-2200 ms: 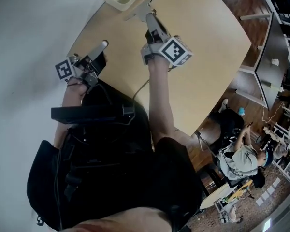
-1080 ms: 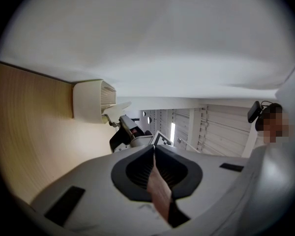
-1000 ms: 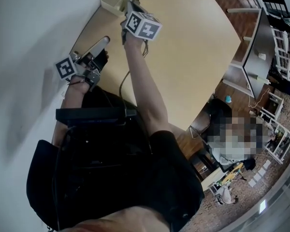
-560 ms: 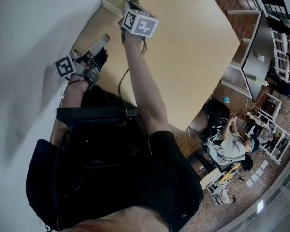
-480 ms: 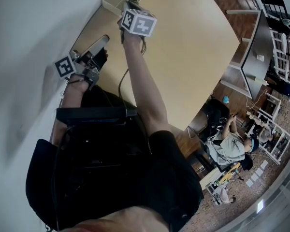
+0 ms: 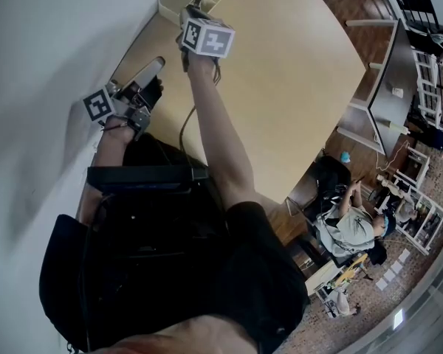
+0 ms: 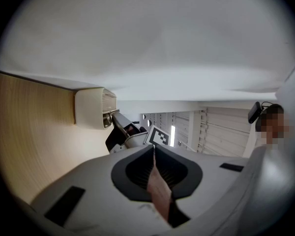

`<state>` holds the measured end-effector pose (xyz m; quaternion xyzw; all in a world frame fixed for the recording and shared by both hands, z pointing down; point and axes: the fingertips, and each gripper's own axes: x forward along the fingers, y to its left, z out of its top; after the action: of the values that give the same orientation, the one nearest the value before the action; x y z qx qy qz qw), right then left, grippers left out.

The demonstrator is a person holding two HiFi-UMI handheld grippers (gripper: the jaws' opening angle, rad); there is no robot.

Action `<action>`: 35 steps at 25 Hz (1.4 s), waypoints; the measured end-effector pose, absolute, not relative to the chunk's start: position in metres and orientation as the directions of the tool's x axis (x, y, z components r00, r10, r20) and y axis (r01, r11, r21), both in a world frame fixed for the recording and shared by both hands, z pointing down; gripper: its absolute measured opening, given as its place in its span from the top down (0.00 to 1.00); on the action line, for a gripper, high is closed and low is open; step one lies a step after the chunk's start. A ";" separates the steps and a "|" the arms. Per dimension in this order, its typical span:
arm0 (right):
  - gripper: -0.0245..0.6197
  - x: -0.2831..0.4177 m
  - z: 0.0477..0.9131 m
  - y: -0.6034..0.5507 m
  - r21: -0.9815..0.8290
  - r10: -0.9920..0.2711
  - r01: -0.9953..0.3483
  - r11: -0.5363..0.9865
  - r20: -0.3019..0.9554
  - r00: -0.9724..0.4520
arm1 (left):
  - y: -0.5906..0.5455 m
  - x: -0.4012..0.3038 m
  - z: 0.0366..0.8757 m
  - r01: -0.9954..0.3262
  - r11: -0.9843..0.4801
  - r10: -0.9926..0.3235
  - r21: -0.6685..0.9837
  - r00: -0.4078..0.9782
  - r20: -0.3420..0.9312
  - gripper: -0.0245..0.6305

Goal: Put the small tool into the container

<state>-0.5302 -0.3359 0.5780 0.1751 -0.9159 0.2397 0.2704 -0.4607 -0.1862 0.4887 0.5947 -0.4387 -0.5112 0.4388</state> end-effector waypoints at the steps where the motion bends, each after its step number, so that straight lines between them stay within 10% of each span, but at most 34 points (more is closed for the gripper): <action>1: 0.88 -0.530 0.577 -0.334 -0.352 -0.186 -0.445 0.823 0.573 -0.798 | -0.186 -0.460 0.488 -0.075 -0.231 -0.970 0.970 0.094 -0.224 0.94; 24: 0.96 -0.283 0.467 -0.339 -0.805 -0.383 -0.235 0.545 0.011 -0.923 | -0.192 -0.398 0.444 -0.196 -0.296 -0.936 0.935 0.253 -0.244 0.95; 35: 0.98 -0.274 0.415 -0.241 -0.795 -0.208 0.055 0.604 -0.224 -0.952 | -0.098 -0.340 0.411 -0.348 -0.257 -0.949 0.902 0.266 -0.168 0.96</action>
<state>-0.2736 -0.2413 0.4145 0.0435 -0.8833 0.4426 -0.1485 -0.3398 -0.0977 0.4114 0.6931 -0.4678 -0.3847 0.3908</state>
